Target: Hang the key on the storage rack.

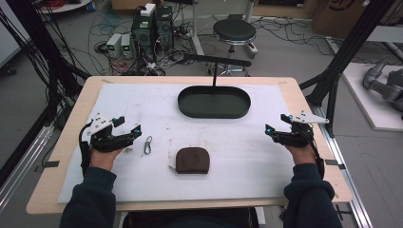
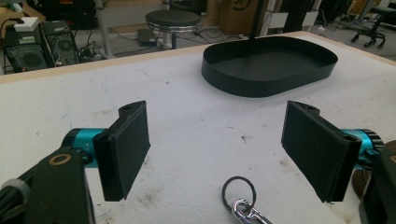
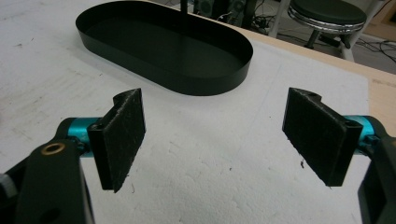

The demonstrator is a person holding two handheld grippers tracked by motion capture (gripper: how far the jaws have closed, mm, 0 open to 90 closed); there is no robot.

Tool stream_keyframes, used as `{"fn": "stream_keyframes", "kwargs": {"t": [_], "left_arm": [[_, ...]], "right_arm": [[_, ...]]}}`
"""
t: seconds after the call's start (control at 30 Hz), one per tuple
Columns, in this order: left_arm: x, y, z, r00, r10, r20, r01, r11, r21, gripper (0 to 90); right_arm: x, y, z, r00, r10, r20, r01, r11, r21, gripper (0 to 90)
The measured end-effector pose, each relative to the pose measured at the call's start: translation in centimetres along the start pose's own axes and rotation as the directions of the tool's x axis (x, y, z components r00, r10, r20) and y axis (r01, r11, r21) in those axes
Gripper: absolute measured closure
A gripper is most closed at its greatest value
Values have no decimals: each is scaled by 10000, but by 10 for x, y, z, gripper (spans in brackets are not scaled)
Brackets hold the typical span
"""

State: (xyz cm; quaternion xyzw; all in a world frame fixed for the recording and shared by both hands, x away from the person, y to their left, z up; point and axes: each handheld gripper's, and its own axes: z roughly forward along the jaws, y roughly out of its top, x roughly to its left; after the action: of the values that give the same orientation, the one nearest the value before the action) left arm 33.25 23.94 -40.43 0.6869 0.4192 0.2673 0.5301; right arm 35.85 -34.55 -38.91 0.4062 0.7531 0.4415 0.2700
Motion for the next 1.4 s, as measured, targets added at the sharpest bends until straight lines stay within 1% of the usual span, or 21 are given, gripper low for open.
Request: {"fn": "stream_keyframes", "kwargs": {"t": [0.17, 0.27, 0.4, 0.53, 0.57, 0.6, 0.73, 0.77, 0.8, 0.83, 0.87, 0.93, 1.0, 1.03, 1.07, 1.13, 1.2, 1.3, 1.33, 1.37, 1.4], "left_arm": [[0, 0, 1, 9999, -158, 27, 158, 9999, 30, 250], [-3, -1, 3, 9997, -82, 246, 78, 9998, 193, 295], [-5, -1, 4, 9995, -5, 323, -3, 9997, 246, 333], [-8, -1, 5, 9985, 200, 504, -215, 9993, 292, 379], [-9, -2, 7, 9978, 376, 550, -398, 9984, 394, 384], [-9, -2, 7, 9978, 376, 550, -398, 9984, 394, 390], [-17, -4, 9, 9958, 708, 588, -758, 9932, 881, 411], [-22, -6, 9, 9945, 850, 617, -913, 9899, 1086, 412], [-22, -6, 9, 9945, 850, 617, -913, 9899, 1086, 426], [-25, -8, 9, 9922, 1053, 664, -1130, 9857, 1251, 426], [-27, -9, 10, 9894, 1262, 723, -1356, 9799, 1461, 497], [-29, -13, 11, 9855, 1434, 905, -1584, 9692, 1886, 556], [-29, -16, 13, 9867, 1380, 863, -1542, 9622, 2244, 562], [-30, -20, 16, 9889, 1258, 789, -1418, 9580, 2491, 561], [-30, -20, 16, 9889, 1258, 789, -1418, 9580, 2491, 561], [-32, -23, 21, 9893, 1249, 759, -1413, 9505, 2768, 561], [-35, -25, 26, 9877, 1402, 689, -1548, 9377, 3110, 561], [-41, -26, 31, 9853, 1647, 447, -1703, 9319, 3202, 554], [-43, -26, 34, 9833, 1804, 223, -1777, 9278, 3281, 536], [-46, -26, 39, 9780, 2084, 60, -1976, 9178, 3444, 544], [-46, -26, 39, 9780, 2084, 60, -1976, 9178, 3444, 548]], "right_arm": [[0, -1, -1, 10000, -7, 11, 7, 10000, 48, 217], [-1, -1, -2, 10000, 26, 19, -26, 10000, 14, 217], [-2, -2, -3, 10000, 47, 81, -47, 10000, 37, 217], [-1, -2, -4, 9999, -40, 107, 40, 10000, 65, 217], [0, -2, -4, 9999, -39, 115, 39, 10000, 50, 217], [0, -2, -4, 9999, -39, 115, 39, 10000, 50, 217], [2, -2, -6, 9997, -138, 181, 136, 9998, 132, 218], [5, -2, -8, 9997, -179, 193, 176, 9998, 120, 218], [5, -2, -8, 9997, -179, 193, 176, 9998, 120, 218], [6, -2, -8, 9997, -157, 181, 155, 9998, 118, 219], [6, -1, -8, 9997, -168, 195, 167, 9998, 86, 218], [6, -1, -5, 9996, -201, 179, 198, 9997, 175, 218], [6, -1, -2, 9997, -192, 139, 188, 9995, 264, 218], [6, -1, 0, 9997, -242, 105, 239, 9993, 294, 218], [6, -1, 0, 9997, -242, 105, 239, 9993, 294, 218], [7, -1, 3, 9994, -326, 99, 321, 9987, 403, 219], [8, -2, 3, 9994, -341, 82, 337, 9984, 443, 219], [8, -2, 4, 9991, -424, 79, 420, 9979, 487, 219], [9, -2, 4, 9991, -419, 98, 413, 9979, 496, 218], [9, -2, 4, 9990, -435, 93, 430, 9977, 514, 219], [9, -2, 4, 9990, -435, 93, 430, 9977, 514, 219]]}}
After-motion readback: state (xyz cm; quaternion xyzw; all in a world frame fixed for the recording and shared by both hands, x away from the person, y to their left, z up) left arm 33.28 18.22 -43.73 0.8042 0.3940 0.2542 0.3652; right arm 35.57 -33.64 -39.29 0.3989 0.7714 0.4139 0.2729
